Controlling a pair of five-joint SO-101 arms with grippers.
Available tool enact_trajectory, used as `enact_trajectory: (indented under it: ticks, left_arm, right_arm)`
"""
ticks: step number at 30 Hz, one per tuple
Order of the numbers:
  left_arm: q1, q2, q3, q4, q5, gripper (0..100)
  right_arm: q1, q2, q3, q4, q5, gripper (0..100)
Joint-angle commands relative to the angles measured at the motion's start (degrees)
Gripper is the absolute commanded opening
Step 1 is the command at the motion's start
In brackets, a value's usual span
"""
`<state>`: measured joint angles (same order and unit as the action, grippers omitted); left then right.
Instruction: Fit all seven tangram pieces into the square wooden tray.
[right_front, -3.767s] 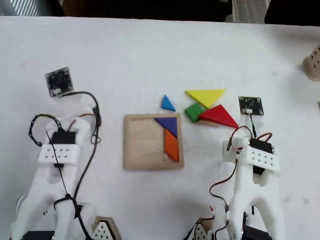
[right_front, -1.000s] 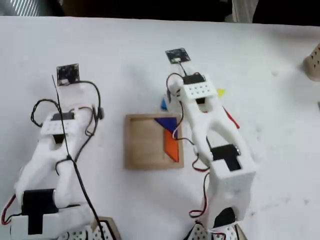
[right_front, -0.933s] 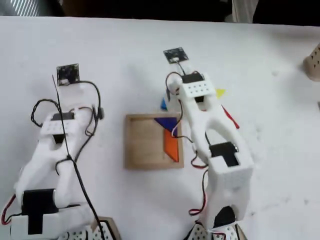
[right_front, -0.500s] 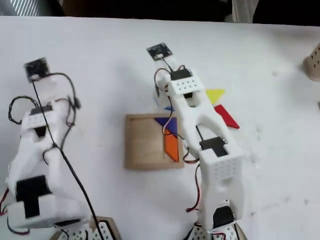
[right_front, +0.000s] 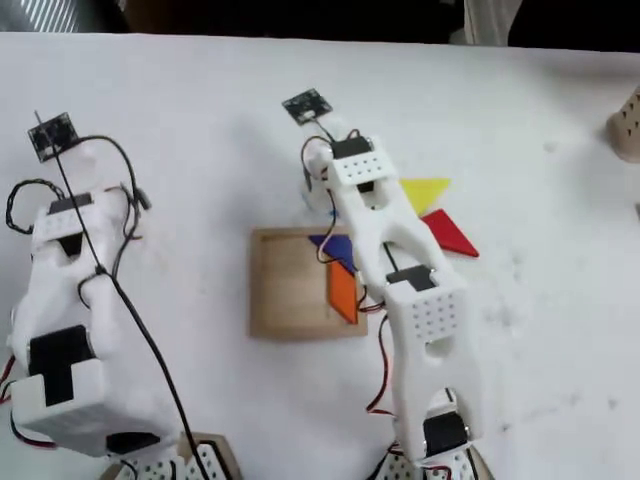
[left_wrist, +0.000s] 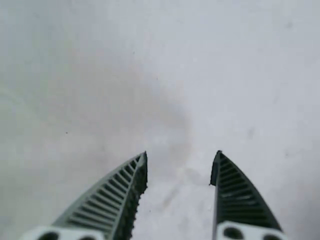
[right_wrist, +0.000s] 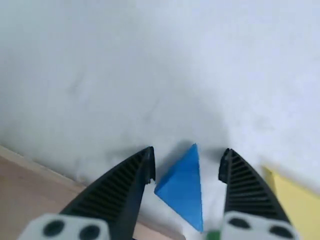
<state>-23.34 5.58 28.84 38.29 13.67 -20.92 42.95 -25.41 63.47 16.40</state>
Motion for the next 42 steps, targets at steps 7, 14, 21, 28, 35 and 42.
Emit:
enact_trajectory:
  ticks: [7,14,21,28,35,42]
  left_arm:
    - [-0.4,0.0,-3.1,0.4,0.4,22]
    - [-0.4,0.0,-3.1,0.5,0.4,22]
    - [-0.4,0.1,-3.0,0.6,0.4,22]
    - [-0.4,0.1,-3.0,0.6,0.4,22]
    - [-0.4,0.1,-3.0,0.7,0.4,22]
    - [-0.4,0.1,-3.0,0.7,0.4,22]
  right_arm:
    - [0.7,-0.5,-2.2,4.2,1.9,20.9]
    - [2.0,-0.4,-2.2,9.7,14.8,20.9]
    - [1.4,-0.2,-2.1,9.1,16.4,20.9]
    - [1.2,3.6,-5.5,7.4,16.0,20.9]
    - [2.2,7.8,-12.7,12.4,15.4,15.9]
    - [3.5,10.9,-18.7,15.0,11.2,6.2]
